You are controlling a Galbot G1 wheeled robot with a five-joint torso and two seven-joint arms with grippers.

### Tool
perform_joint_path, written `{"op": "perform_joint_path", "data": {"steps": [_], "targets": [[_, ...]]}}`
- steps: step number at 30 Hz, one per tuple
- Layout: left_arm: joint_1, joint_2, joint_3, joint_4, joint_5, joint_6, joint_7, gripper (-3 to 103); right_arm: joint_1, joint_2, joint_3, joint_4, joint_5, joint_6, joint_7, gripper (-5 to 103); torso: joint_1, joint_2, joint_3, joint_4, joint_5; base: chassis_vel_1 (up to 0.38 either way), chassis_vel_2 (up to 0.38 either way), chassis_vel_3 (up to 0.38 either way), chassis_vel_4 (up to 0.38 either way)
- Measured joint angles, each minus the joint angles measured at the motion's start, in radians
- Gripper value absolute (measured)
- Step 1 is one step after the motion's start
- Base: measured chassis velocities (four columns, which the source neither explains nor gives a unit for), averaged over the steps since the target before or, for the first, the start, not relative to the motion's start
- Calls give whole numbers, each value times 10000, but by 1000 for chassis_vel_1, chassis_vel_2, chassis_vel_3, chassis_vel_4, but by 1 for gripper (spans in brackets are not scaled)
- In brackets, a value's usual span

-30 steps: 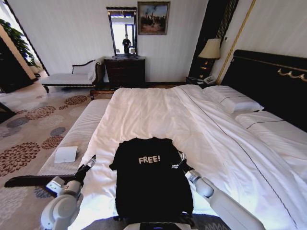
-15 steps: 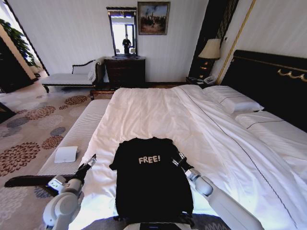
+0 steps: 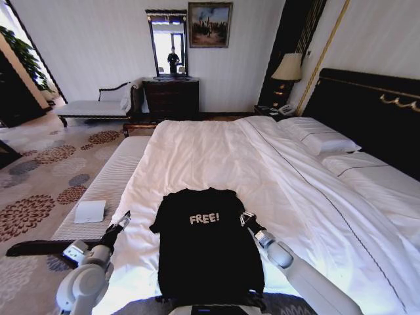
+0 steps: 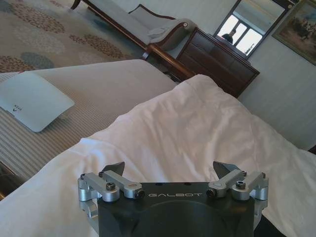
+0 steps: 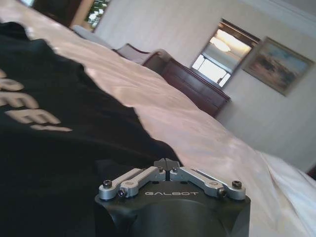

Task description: Fold the clothes on the bed.

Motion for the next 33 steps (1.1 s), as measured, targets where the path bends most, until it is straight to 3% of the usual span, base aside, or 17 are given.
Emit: {"op": "perform_joint_path", "data": {"steps": [4,11,15,17,20,23,29,31,32,33], "targets": [[25,11,-13,0,-10,-14,0,100,47,-62,209,90,318,-81,-6,0,0,0,0,0,0,0,0,0,0],[70,3,-76,10,-76,-34,12,100,-417,-263,181,682,61,68,-170,3,0,0,0,0,0,0,0,0,0],[80,-29,-60,54,-77,-40,15,100,-760,-217,-29,860,-607,83,-226,22,-1,0,0,-1,-1,0,0,0,0],[79,-28,-54,54,-77,-40,15,100,-776,-189,-82,838,-751,91,-238,22,0,0,-1,-1,0,0,0,0,0],[56,-10,-52,54,-78,-40,15,100,-750,-124,-227,674,-1056,98,-248,38,0,0,0,0,0,0,0,0,0],[29,4,-53,71,-90,-40,16,100,-674,-81,-270,529,-1204,103,-254,44,-1,0,0,0,0,0,0,0,0],[-56,9,-31,180,-101,-37,9,100,-551,-22,-284,273,-1464,201,-401,71,0,0,0,0,0,0,0,0,0],[-72,9,-22,201,-102,-36,7,100,-544,-18,-287,243,-1492,206,-424,71,0,0,0,0,0,0,0,0,0],[-96,8,-12,222,-104,-34,6,100,-522,-7,-296,188,-1551,211,-446,79,0,0,0,0,0,0,0,0,0],[-113,5,-7,232,-111,-31,4,100,-501,1,-297,142,-1607,214,-454,75,0,0,0,0,0,0,0,0,0]]}}
